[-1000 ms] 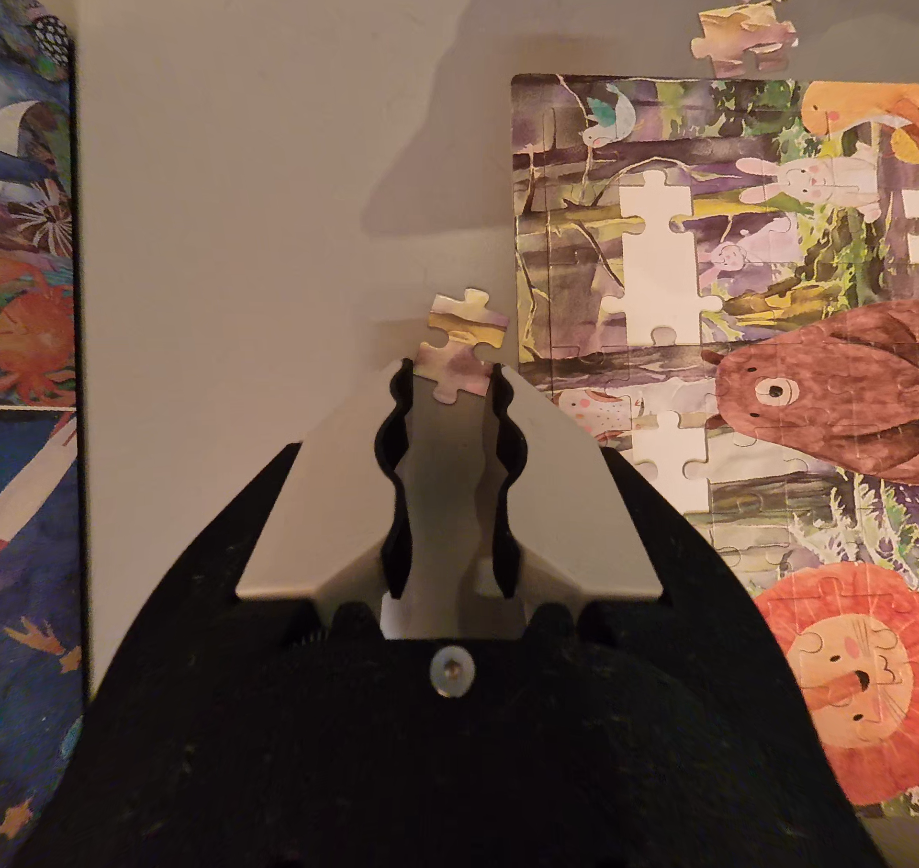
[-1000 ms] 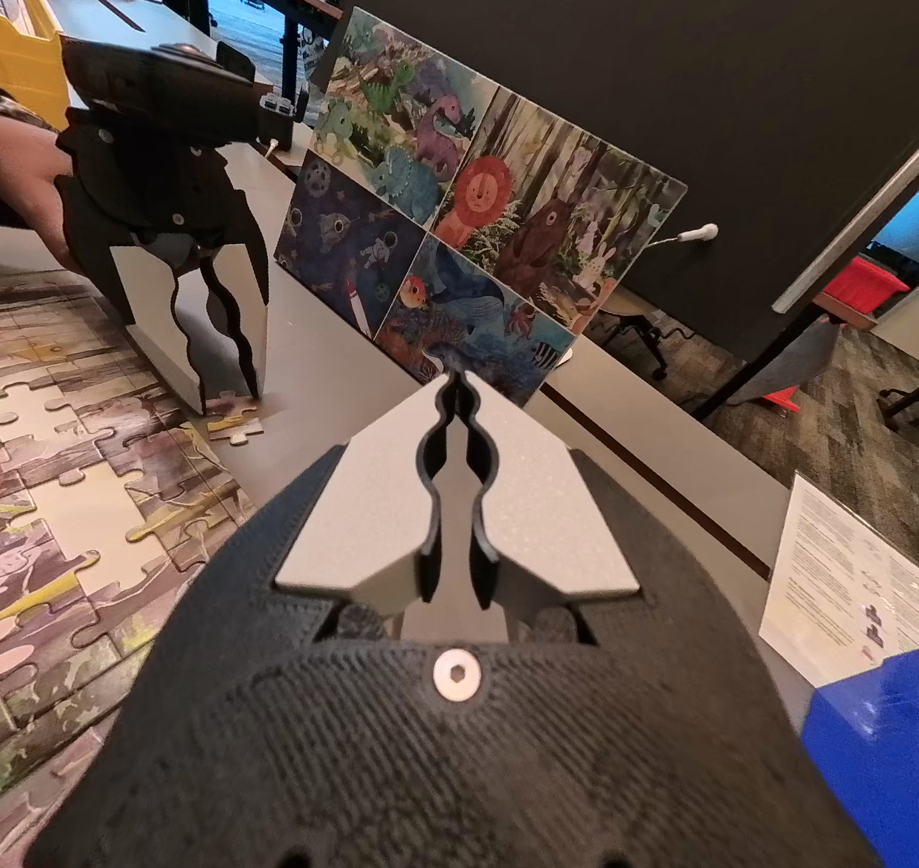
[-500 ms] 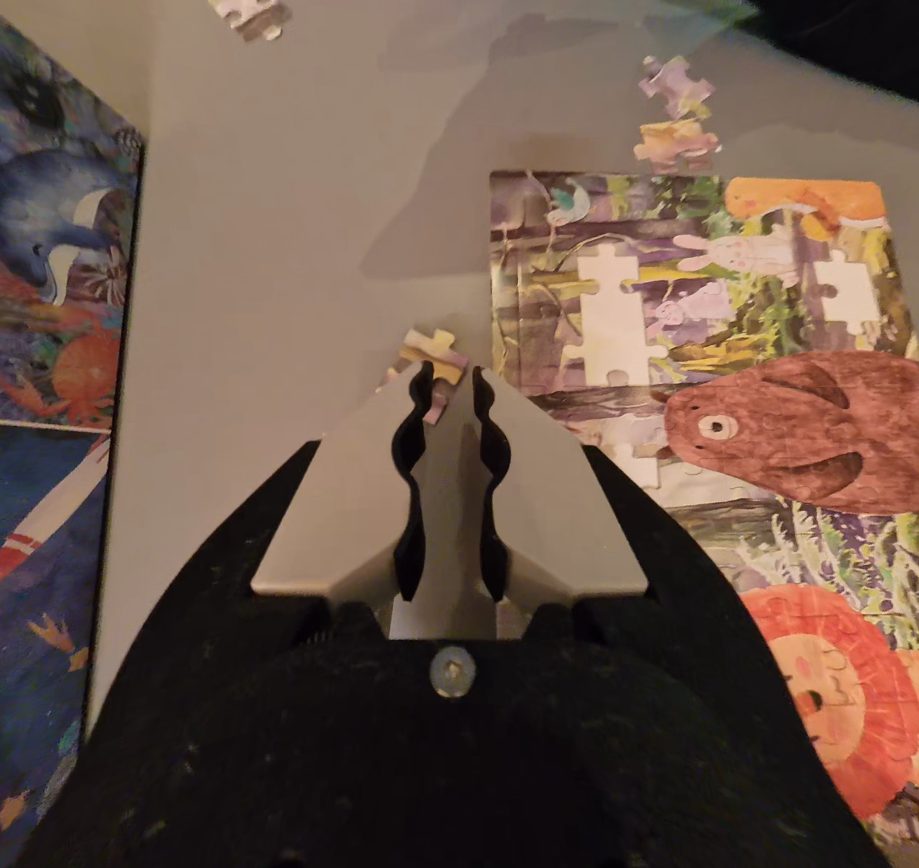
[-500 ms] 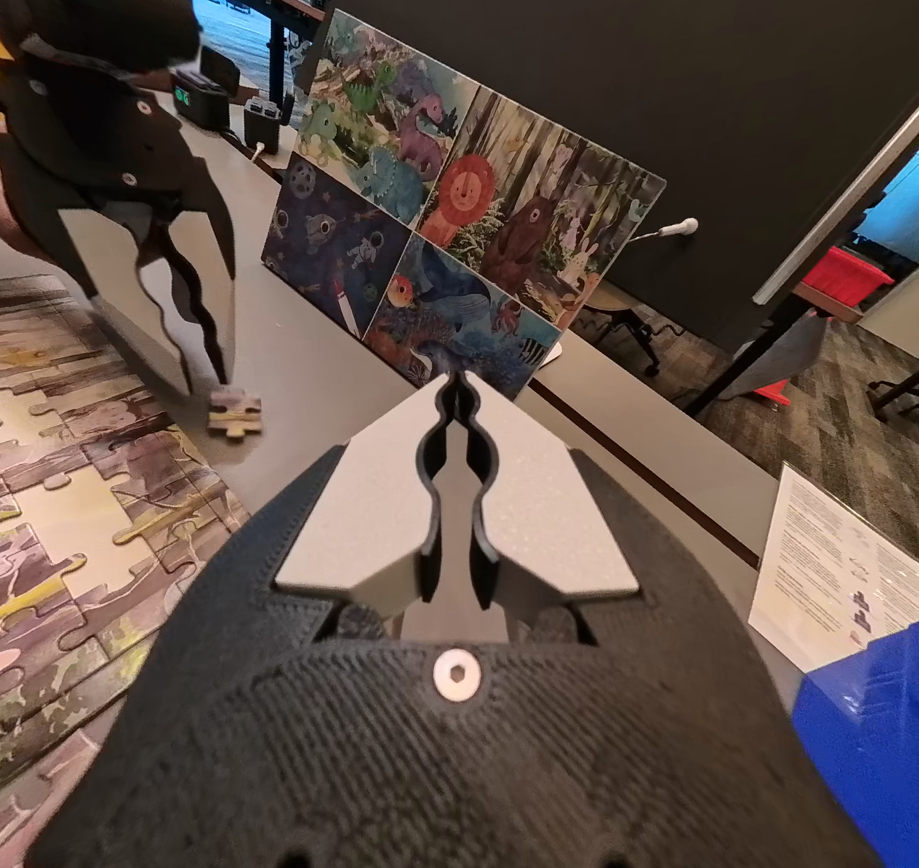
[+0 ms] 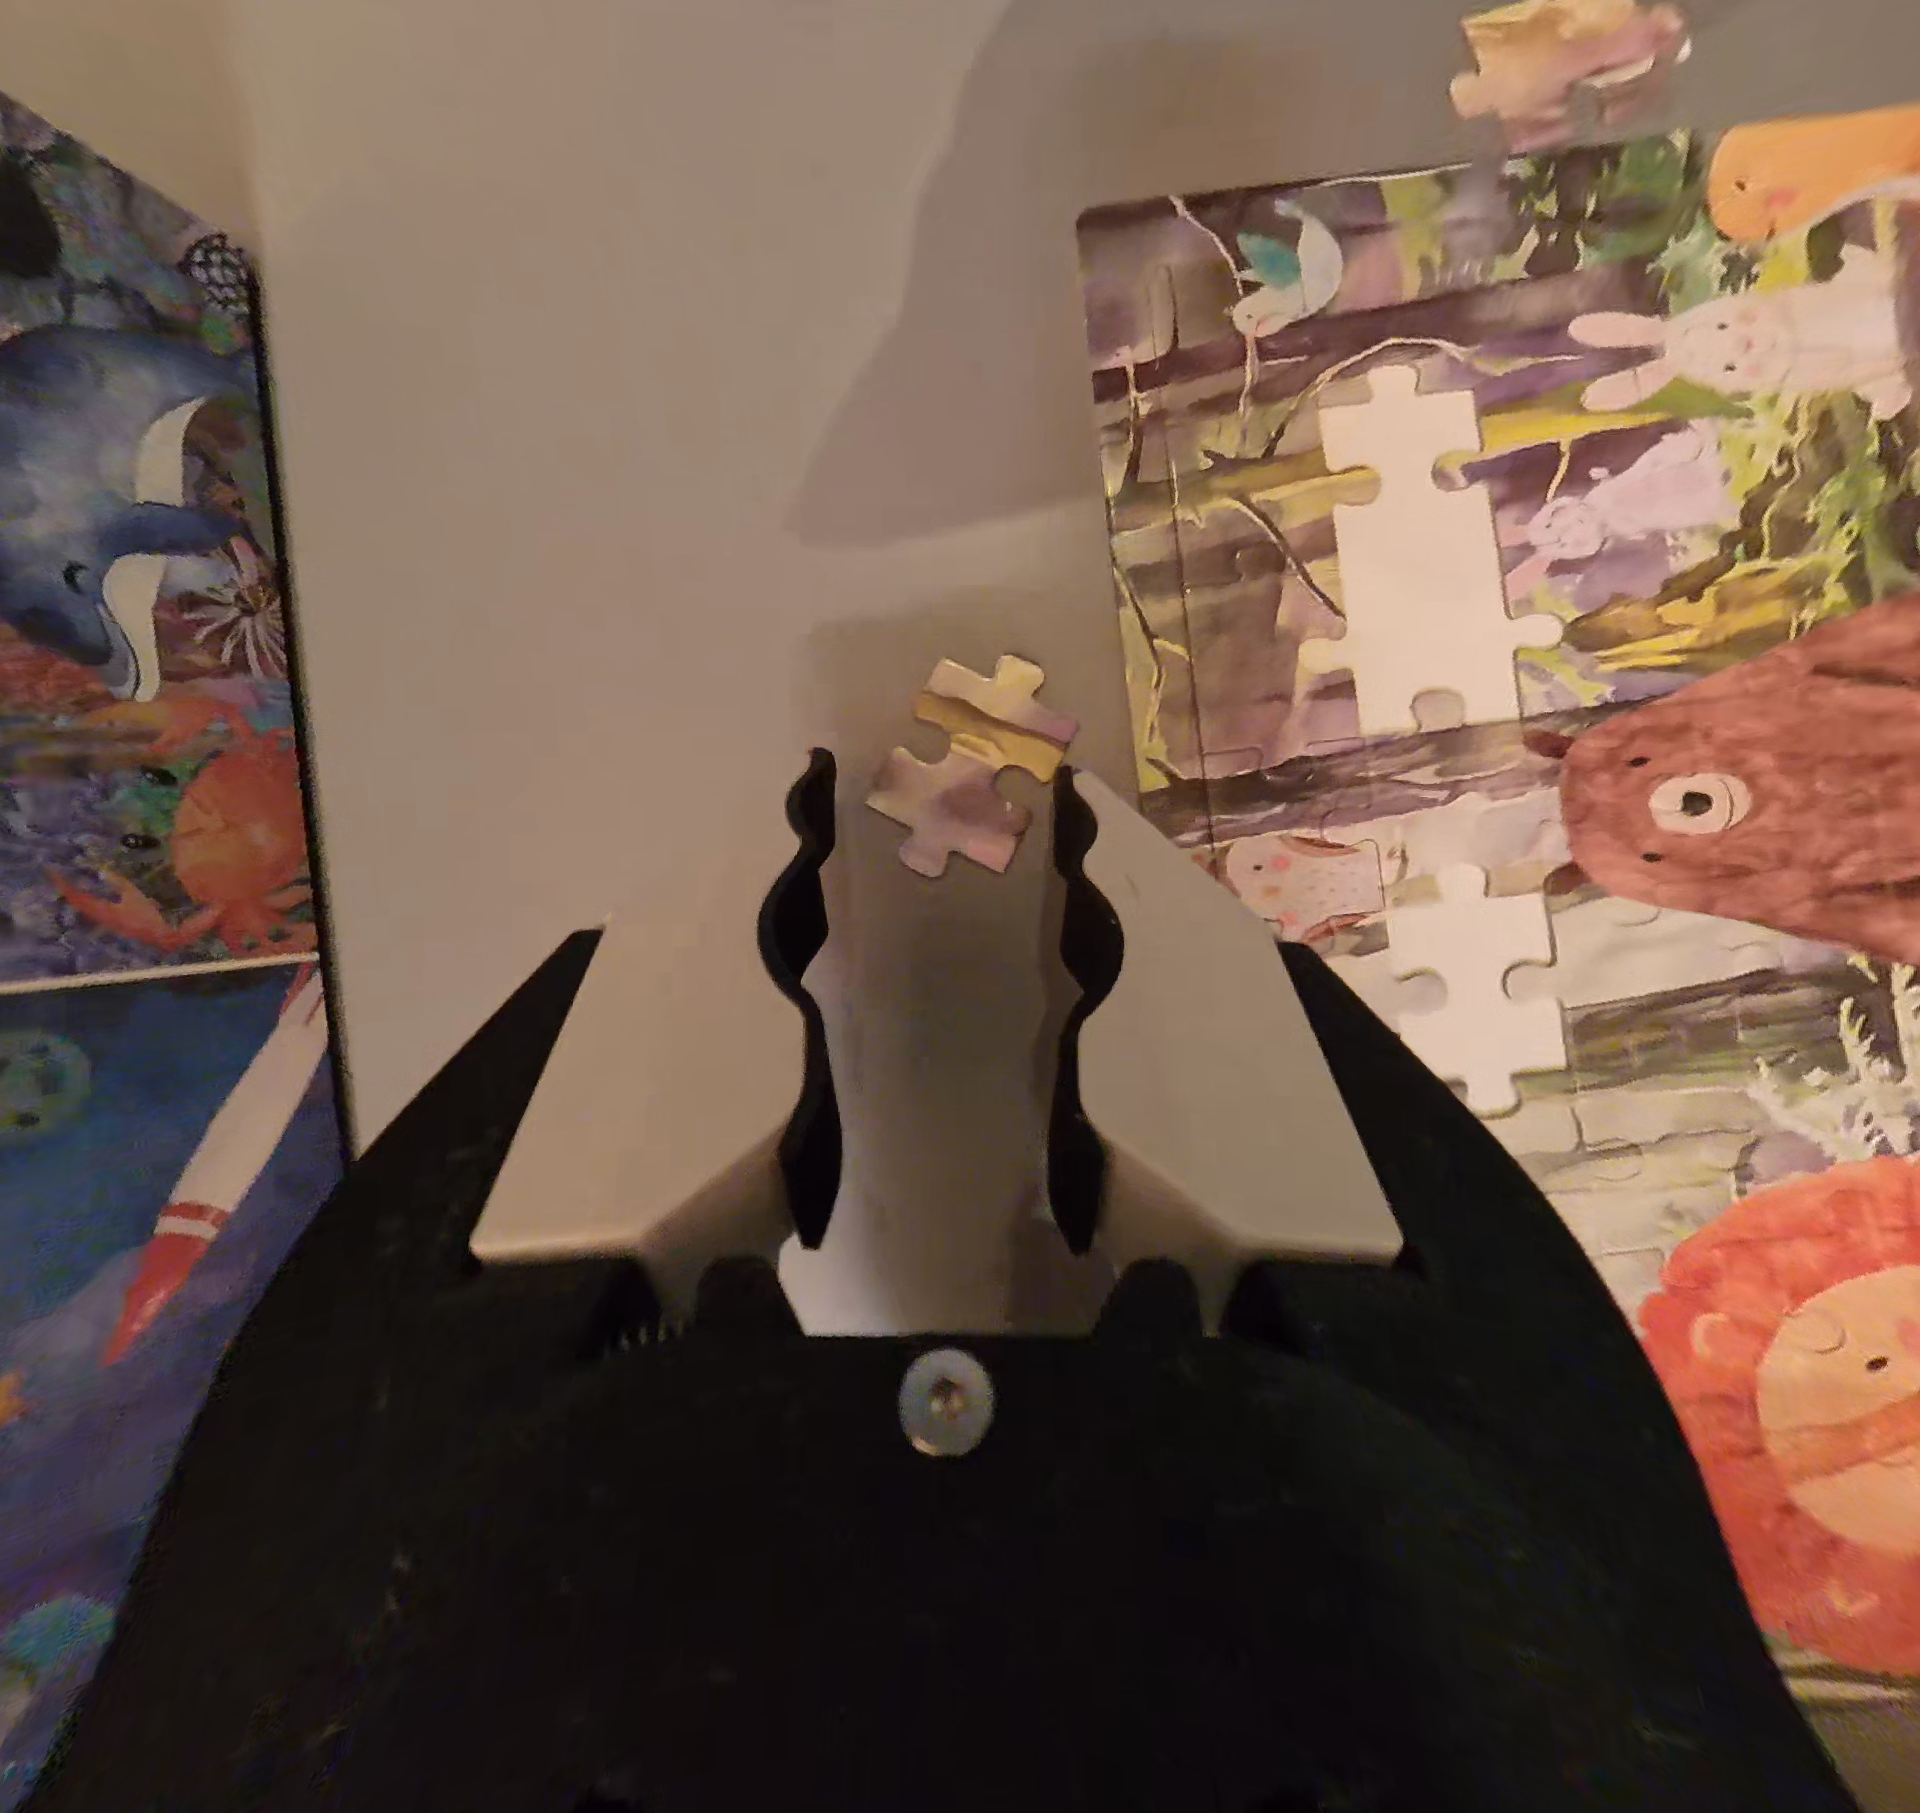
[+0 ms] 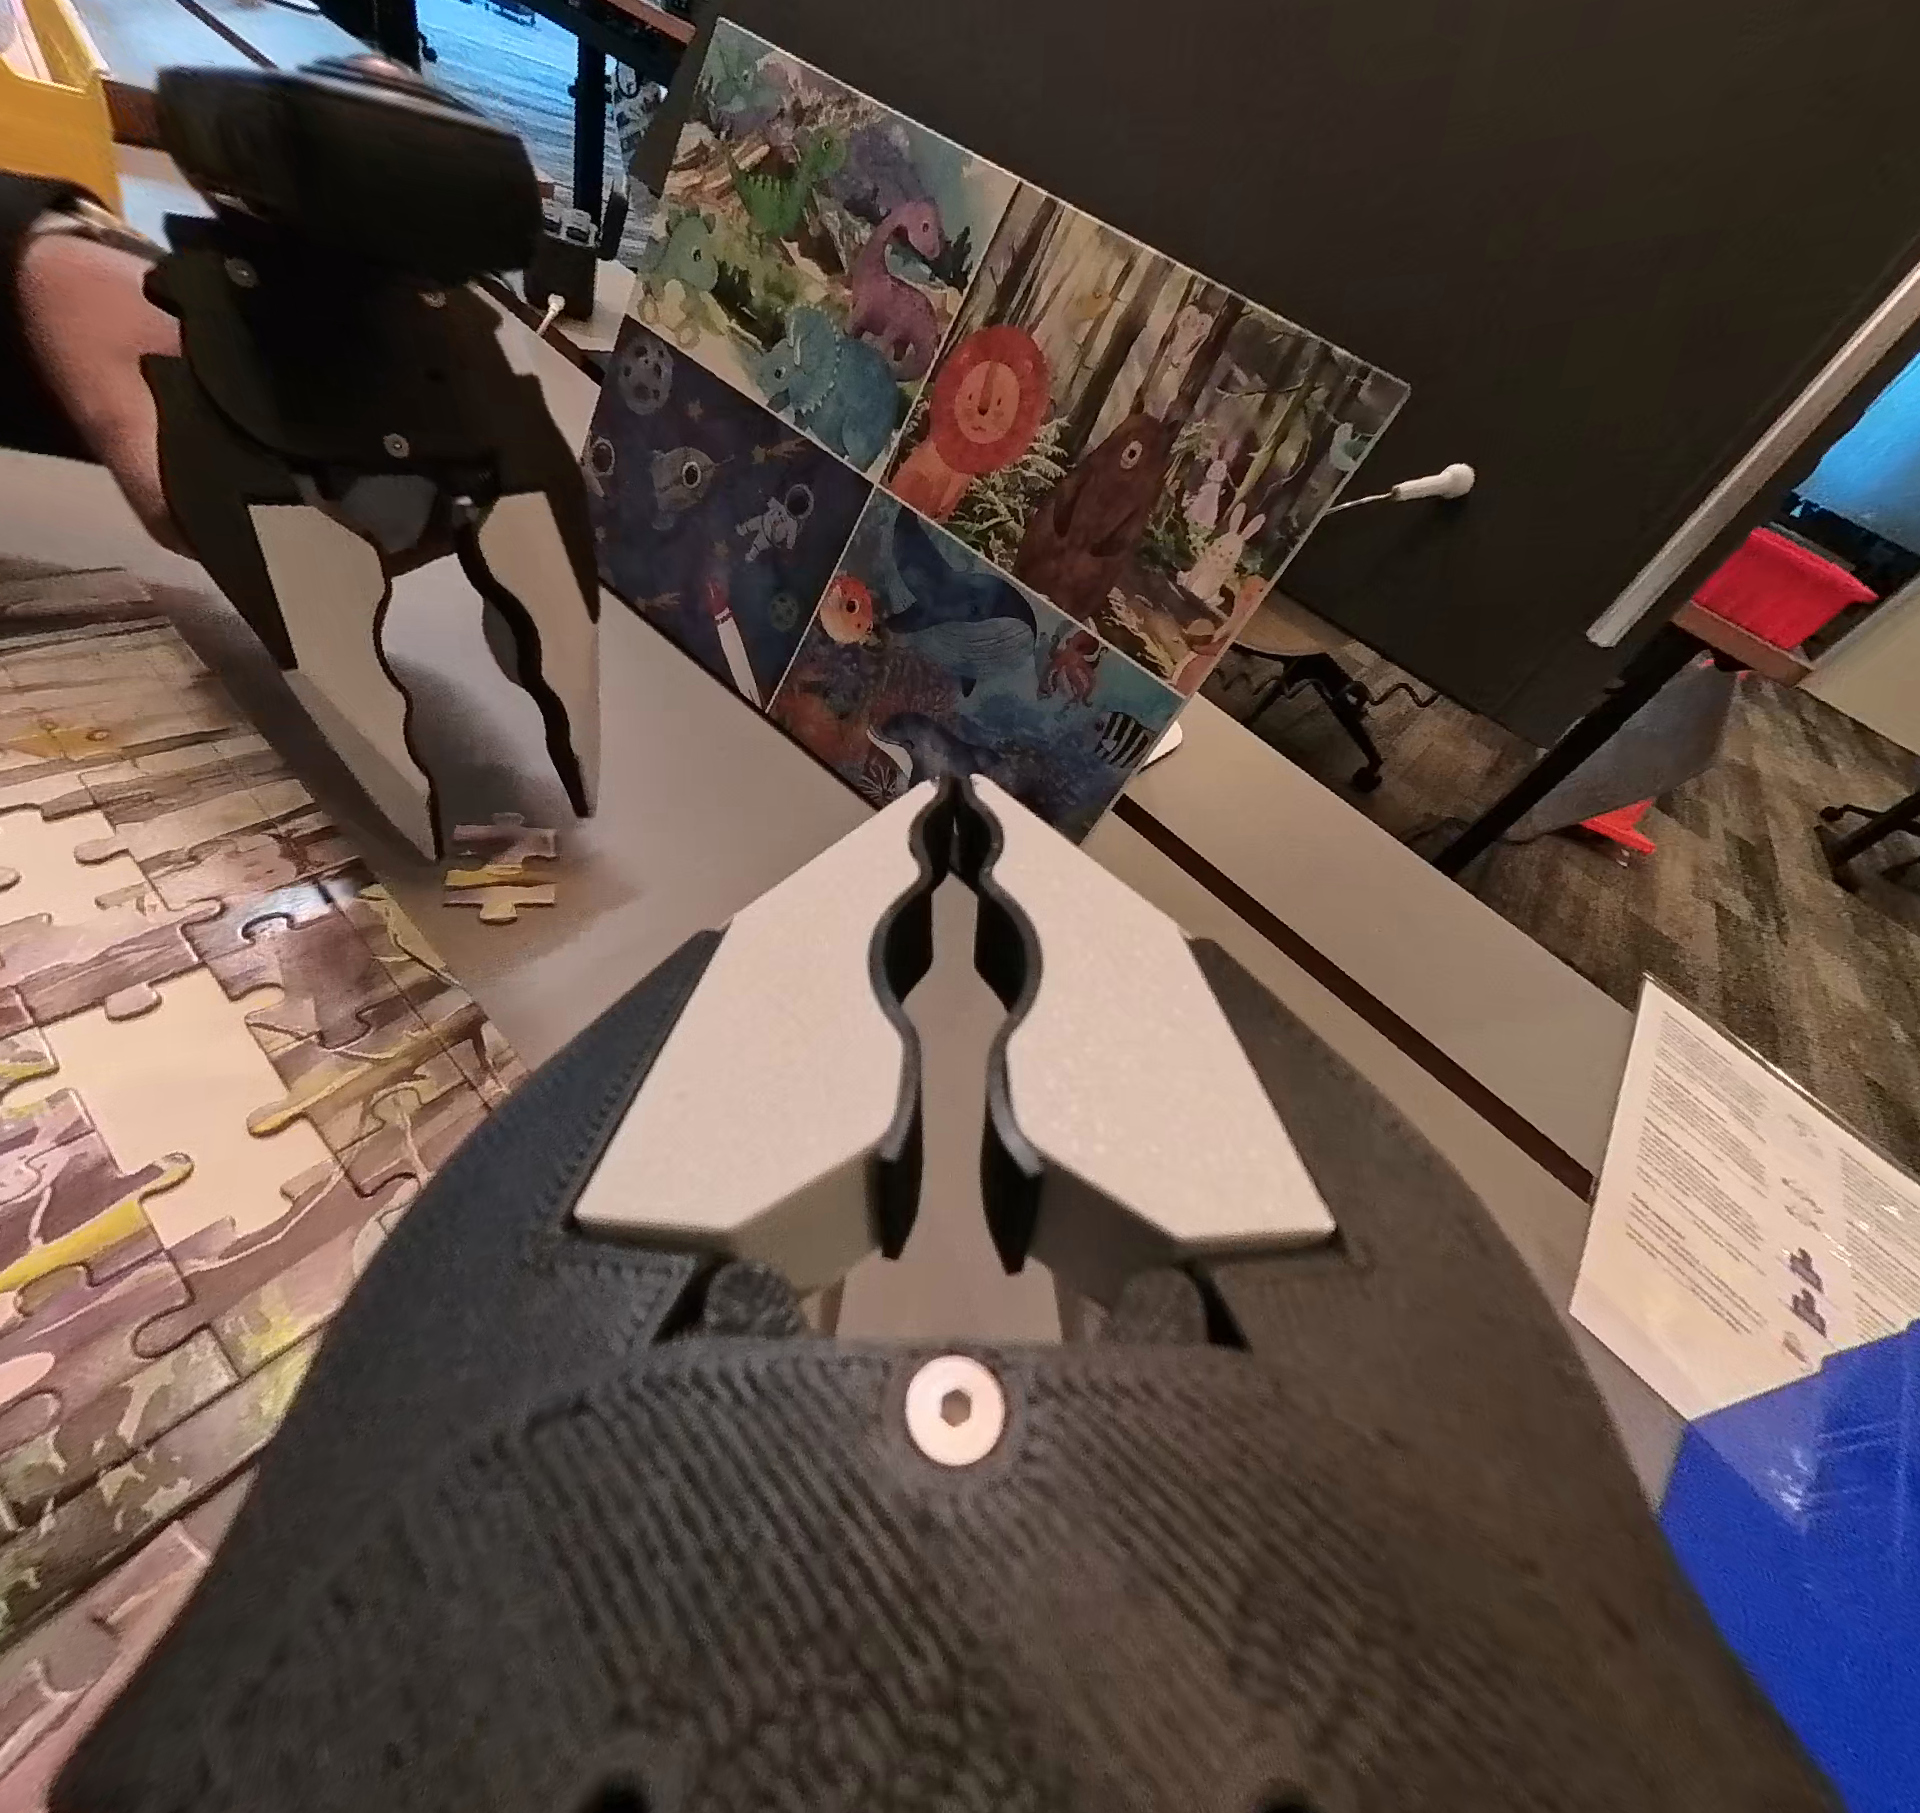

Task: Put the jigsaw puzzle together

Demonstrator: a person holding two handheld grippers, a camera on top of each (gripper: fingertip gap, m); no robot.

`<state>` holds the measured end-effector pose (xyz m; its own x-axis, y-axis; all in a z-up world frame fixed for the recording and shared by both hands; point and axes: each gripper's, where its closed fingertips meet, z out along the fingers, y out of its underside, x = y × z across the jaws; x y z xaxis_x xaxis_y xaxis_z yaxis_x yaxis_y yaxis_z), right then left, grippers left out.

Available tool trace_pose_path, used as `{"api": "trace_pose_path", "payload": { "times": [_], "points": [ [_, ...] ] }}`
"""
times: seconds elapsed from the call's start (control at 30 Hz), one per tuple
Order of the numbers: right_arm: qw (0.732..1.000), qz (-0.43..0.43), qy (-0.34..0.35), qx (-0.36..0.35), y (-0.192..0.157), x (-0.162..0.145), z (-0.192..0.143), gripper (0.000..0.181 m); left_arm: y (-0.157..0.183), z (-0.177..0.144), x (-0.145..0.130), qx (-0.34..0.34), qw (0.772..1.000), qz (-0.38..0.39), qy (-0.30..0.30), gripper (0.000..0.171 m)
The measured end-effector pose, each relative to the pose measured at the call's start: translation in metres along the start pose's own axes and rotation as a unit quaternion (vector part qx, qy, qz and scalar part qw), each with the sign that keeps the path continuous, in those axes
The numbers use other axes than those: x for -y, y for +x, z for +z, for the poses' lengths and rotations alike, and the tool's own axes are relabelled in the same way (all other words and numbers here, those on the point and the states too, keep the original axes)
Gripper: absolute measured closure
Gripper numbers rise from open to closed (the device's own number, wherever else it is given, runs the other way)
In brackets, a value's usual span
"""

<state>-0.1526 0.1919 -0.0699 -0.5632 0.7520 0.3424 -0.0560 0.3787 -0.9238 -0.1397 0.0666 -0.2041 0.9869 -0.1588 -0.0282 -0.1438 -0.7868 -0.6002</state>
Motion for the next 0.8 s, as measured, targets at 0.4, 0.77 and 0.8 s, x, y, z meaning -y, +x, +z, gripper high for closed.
{"api": "trace_pose_path", "payload": {
  "times": [0.4,0.77,0.8],
  "points": [
    [1.0,-0.001,0.003,-0.007,0.003,0.0,-0.002,0.181,0.001,-0.001,-0.01,-0.055,0.986,0.094,-0.125,0.131],
    [1.0,0.003,-0.016,-0.003,0.003,-0.01,0.002,0.181,0.005,0.001,-0.013,-0.068,0.972,0.126,-0.189,0.141],
    [1.0,0.002,-0.016,-0.003,0.003,-0.01,0.002,0.181,0.004,0.001,-0.013,-0.067,0.97,0.128,-0.197,0.141]
  ]
}}
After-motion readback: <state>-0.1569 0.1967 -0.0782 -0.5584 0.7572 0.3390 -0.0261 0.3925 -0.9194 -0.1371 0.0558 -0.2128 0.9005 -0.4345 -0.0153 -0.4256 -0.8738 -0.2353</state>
